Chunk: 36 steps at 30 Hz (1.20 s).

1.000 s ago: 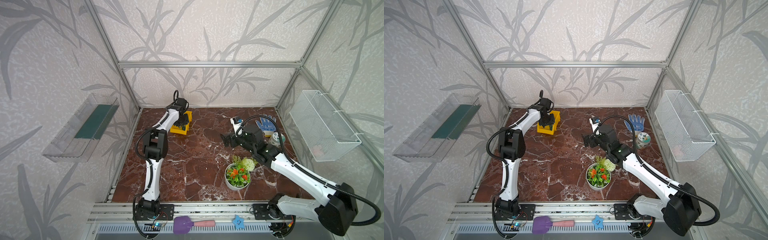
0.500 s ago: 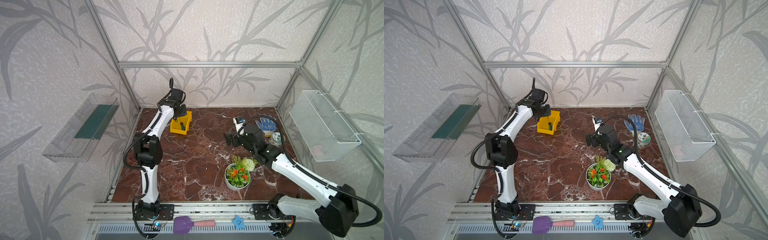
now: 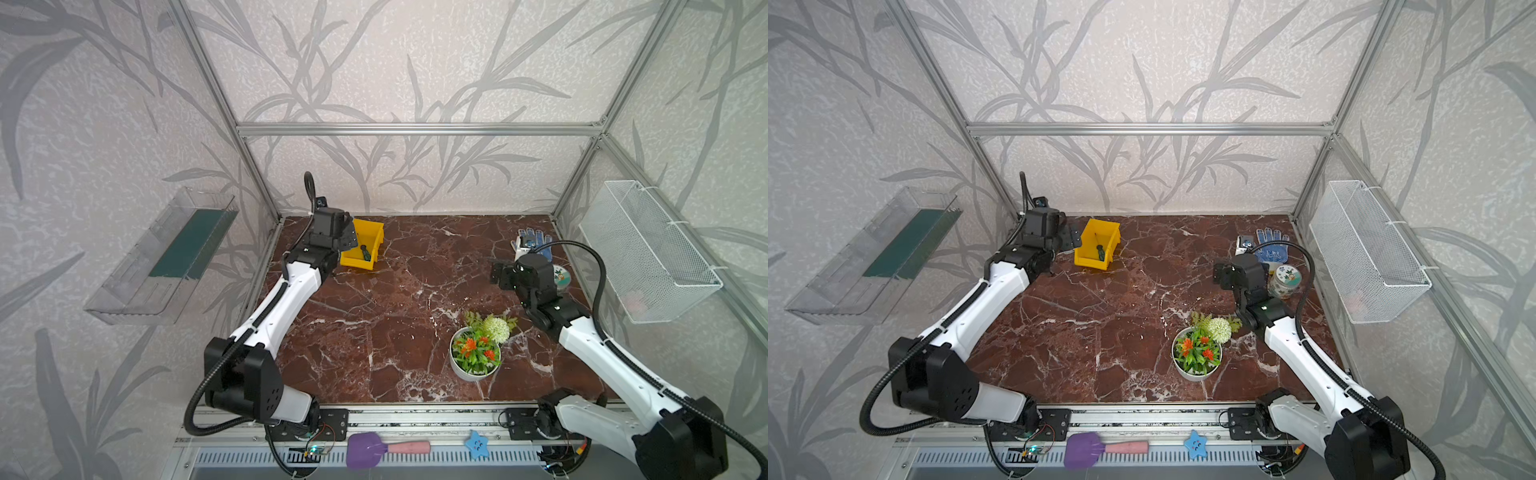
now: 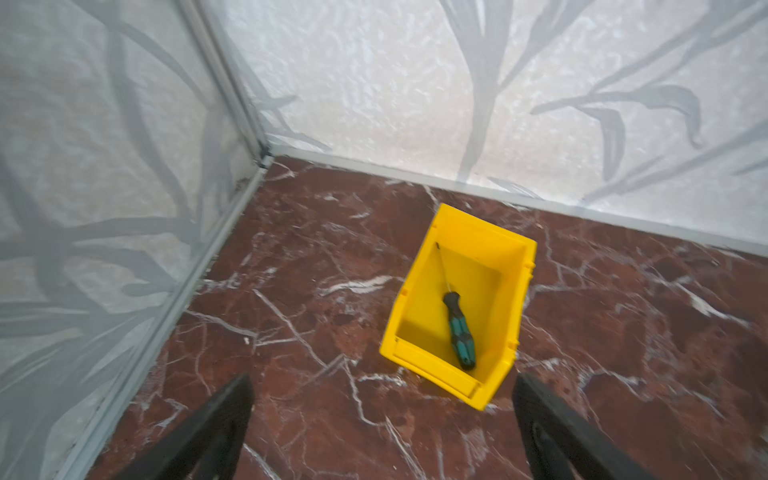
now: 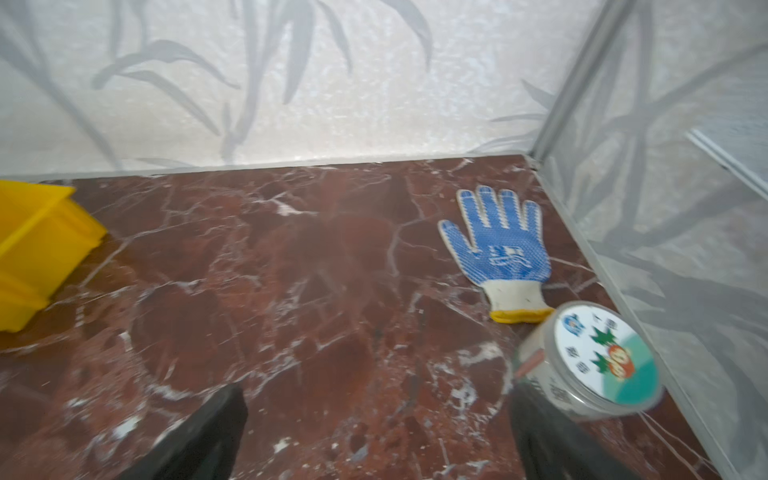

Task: Put the screwdriver in the bin

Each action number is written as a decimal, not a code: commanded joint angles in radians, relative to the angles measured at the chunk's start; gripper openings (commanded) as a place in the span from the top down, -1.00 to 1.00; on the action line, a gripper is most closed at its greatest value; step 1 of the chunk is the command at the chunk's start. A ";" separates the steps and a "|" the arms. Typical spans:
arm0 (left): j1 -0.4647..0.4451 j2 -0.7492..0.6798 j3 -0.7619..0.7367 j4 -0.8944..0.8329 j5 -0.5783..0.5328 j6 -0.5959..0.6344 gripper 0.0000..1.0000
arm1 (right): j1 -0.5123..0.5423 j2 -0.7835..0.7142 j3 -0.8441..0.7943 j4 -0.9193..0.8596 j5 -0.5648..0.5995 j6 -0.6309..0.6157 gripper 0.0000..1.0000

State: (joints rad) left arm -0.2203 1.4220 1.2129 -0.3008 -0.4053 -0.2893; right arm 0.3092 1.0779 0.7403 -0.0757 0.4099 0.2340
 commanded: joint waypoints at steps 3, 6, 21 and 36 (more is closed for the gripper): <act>0.001 -0.057 -0.241 0.285 -0.357 -0.074 -0.98 | -0.047 -0.027 -0.158 0.161 0.185 -0.011 -0.98; 0.000 -0.039 -0.385 0.449 -0.472 -0.109 -0.98 | -0.047 -0.022 -0.248 0.266 0.217 -0.059 -0.98; 0.009 0.174 -0.408 0.617 -0.849 0.127 -0.98 | -0.044 0.134 -0.319 0.396 0.389 -0.036 -0.98; 0.031 0.277 -0.518 0.882 -0.654 0.245 -0.98 | -0.044 0.274 -0.281 0.573 0.445 -0.159 -0.98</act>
State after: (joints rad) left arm -0.1993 1.7050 0.7113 0.4553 -1.1213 -0.0944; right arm 0.2626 1.3510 0.4671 0.3862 0.8330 0.1081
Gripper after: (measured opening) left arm 0.992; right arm 0.991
